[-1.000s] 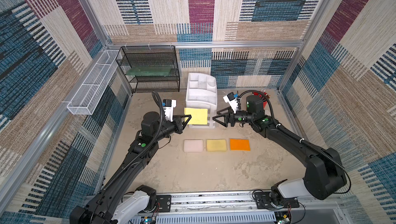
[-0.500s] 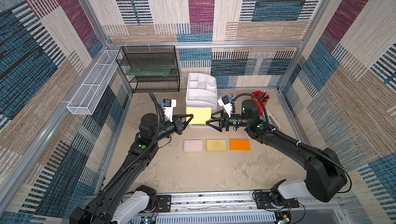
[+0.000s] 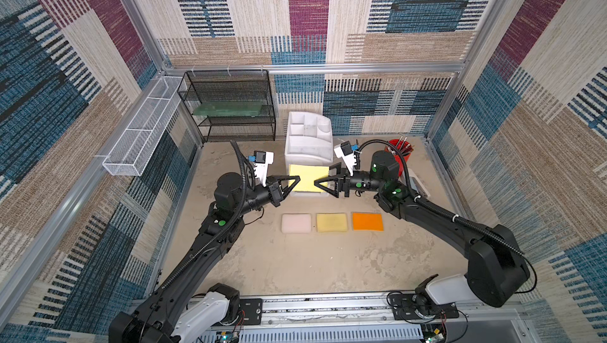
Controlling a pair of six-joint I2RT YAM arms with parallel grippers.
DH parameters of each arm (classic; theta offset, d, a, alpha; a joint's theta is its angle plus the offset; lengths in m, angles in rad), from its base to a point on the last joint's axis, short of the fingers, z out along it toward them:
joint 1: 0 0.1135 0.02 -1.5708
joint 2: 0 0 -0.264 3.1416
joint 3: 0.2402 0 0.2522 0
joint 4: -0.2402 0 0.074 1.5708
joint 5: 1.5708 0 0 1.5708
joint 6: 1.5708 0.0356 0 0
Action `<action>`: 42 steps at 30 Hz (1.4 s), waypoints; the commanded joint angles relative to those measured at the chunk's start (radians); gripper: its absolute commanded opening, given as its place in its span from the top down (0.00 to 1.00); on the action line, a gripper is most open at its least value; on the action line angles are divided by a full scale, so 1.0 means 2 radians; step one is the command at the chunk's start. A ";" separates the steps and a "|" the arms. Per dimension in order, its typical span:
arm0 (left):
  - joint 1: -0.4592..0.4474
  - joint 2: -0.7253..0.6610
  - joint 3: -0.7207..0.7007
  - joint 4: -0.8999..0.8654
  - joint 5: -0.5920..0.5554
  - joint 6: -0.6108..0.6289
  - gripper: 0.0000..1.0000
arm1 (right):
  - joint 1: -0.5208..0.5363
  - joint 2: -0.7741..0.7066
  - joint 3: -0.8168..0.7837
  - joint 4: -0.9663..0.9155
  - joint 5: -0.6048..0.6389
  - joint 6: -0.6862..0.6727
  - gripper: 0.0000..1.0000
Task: Take the sponge out of the drawer
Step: Pick up the sponge from the drawer, then place the sponge at the center of the board.
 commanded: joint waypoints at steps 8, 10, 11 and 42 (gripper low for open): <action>0.000 -0.007 -0.005 0.024 -0.001 0.000 1.00 | 0.002 0.000 0.002 0.034 -0.015 0.014 0.39; 0.000 -0.005 -0.004 0.026 0.000 -0.001 1.00 | 0.002 -0.001 0.001 0.035 -0.016 0.017 0.58; 0.000 -0.003 -0.003 0.027 0.001 -0.001 1.00 | 0.002 -0.001 0.001 0.036 -0.014 0.018 0.67; -0.005 -0.134 0.039 -0.275 -0.218 0.016 0.00 | 0.132 -0.035 -0.157 -0.118 0.104 0.101 0.97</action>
